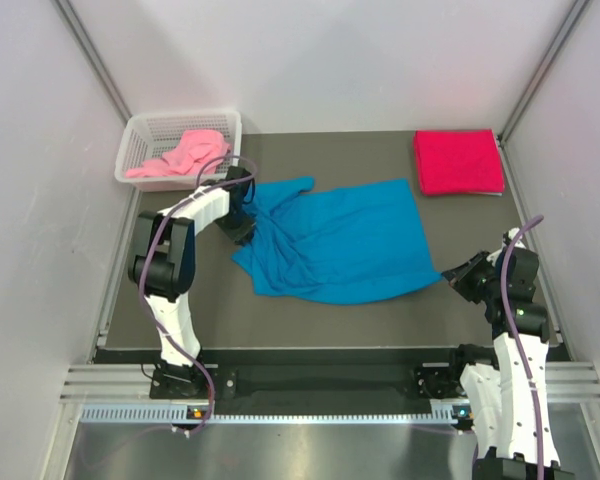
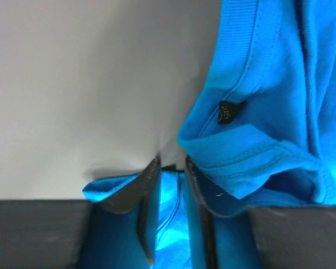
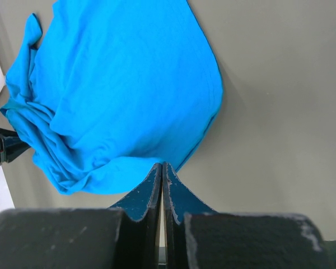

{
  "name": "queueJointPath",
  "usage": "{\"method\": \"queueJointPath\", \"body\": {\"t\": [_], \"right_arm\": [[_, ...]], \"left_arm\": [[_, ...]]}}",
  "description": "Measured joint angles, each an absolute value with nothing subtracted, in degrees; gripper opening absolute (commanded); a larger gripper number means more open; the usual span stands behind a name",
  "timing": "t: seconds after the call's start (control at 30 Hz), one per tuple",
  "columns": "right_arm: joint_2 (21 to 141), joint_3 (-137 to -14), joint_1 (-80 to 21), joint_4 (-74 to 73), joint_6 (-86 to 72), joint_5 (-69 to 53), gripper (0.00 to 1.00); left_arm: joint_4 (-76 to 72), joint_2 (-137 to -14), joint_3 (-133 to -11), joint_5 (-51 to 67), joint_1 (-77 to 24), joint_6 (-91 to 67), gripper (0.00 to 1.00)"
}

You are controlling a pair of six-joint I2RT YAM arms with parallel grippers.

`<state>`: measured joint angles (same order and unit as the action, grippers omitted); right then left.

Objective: Fold and stack the t-shirts
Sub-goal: Flatten the tshirt out

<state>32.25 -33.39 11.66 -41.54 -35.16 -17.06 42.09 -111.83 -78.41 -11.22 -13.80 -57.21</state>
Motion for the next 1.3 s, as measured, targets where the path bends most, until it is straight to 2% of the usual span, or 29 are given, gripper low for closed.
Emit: {"method": "queueJointPath", "body": {"t": [0.27, 0.4, 0.5, 0.7, 0.9, 1.3], "right_arm": [[32.25, -33.39, 11.66, -41.54, -35.14, -16.73, 0.0], [32.25, -33.39, 11.66, -41.54, -35.11, -16.53, 0.0], [32.25, -33.39, 11.66, -41.54, -35.11, -16.51, 0.0], [32.25, -33.39, 11.66, -41.54, -35.11, -16.51, 0.0], [32.25, -33.39, 11.66, -41.54, -35.11, -16.51, 0.0], [31.88, -33.39, 11.68, -41.56, -35.07, -16.4, 0.0]], "left_arm": [[42.09, -112.07, -78.65, -11.14, -13.82, -57.12, 0.0], [42.33, -112.07, -78.85, -11.33, -13.98, -56.71, 0.01], [43.68, -112.07, -79.77, -12.32, -14.15, -55.94, 0.13], [45.04, -111.98, -81.56, -13.98, -14.55, -55.27, 0.2], [45.15, -111.92, -81.62, -13.28, -15.53, -55.4, 0.24], [45.17, -112.16, -81.52, -13.3, -16.64, -55.61, 0.24]]}}
